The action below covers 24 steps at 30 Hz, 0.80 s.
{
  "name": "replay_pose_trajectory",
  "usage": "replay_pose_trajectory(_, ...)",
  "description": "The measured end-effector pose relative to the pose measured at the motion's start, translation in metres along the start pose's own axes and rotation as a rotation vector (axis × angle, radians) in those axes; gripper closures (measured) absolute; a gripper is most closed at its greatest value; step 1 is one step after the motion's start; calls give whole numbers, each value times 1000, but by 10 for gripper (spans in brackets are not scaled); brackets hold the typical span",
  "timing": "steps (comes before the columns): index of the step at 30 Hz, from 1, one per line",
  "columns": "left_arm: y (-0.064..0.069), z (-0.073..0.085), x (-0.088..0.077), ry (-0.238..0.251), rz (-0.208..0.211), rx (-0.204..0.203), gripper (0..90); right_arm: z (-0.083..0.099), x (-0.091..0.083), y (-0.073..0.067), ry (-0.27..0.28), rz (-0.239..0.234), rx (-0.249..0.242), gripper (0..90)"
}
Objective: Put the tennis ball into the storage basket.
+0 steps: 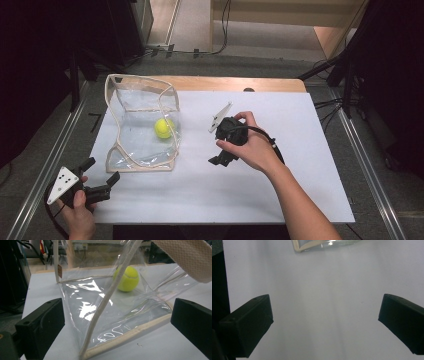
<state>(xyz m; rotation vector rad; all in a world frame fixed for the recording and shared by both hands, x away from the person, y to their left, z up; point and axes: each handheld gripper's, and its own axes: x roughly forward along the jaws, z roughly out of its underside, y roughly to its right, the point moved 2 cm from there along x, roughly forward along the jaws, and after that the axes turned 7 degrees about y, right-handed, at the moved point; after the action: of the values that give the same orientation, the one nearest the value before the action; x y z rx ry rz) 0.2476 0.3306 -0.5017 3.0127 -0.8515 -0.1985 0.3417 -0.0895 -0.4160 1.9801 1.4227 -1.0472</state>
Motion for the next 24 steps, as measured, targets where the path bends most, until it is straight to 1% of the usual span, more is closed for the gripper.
replay_pose_trajectory(2, 0, 0, 0, 1, -1, -1, 0, 3, -1, 1, 8, 3, -8, 0)
replay_pose_trajectory(3, 0, 0, 0, -1, -1, 0, 0, 5, -1, 1, 9, 2, 1, 0)
replay_pose_trajectory(4, 0, 0, 0, -2, -2, 1, 0, 7, -2, 2, 5, 4, -2, 0)
replay_pose_trajectory(8, 0, 0, 0, -2, -2, 2, 0, 15, -4, 3, 13, 11, 17, 0)
replay_pose_trajectory(13, 0, 0, 0, -2, -3, 2, 0, 26, -6, 4, 29, 11, 29, 0)
replay_pose_trajectory(15, 0, 0, 0, -3, -3, 3, 0, 32, -7, 5, 28, 18, 36, 0)
replay_pose_trajectory(17, 0, 0, 0, -4, -3, 4, 0, 37, -8, 6, 39, 19, 40, 0)
replay_pose_trajectory(19, 1, 0, 0, -3, -3, 3, 0, 42, -9, 5, 36, 27, 56, 0)
replay_pose_trajectory(24, 1, 0, 0, -4, -5, 6, 0, 53, -13, 6, 60, 35, 58, 0)
